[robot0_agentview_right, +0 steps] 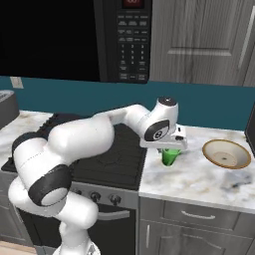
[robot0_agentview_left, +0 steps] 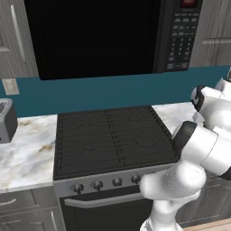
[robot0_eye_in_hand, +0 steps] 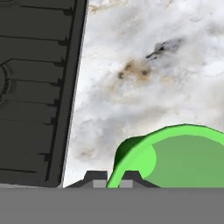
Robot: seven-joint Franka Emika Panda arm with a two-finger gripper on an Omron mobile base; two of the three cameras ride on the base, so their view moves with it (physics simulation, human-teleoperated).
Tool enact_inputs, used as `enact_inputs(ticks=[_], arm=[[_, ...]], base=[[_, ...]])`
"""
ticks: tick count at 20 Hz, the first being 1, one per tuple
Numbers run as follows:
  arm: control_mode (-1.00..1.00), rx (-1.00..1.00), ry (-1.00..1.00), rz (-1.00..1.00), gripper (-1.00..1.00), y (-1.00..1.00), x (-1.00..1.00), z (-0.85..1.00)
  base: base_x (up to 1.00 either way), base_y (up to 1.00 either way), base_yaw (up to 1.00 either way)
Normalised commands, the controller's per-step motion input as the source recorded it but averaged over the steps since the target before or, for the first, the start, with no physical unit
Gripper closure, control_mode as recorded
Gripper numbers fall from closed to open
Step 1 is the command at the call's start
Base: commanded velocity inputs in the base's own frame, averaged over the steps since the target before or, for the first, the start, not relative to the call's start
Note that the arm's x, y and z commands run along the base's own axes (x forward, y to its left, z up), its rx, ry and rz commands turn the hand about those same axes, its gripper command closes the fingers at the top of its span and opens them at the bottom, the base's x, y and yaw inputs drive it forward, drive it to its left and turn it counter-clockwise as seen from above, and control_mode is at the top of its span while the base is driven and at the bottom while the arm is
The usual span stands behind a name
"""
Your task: Pick the cup and bowl from the counter and place them on the counter next to the sink.
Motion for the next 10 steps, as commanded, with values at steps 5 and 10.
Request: enact_inputs(ticks=[5,10], arm=[[-1.00,-0.13,0.00,0.07,1.00,0.62,-0.62,0.58],[-1.00,-0.11,0.00,0.04,1.00,0.68,-0.58,0.27]], base=[[0.00,0.00,0.00],[0.00,0.00,0.00]])
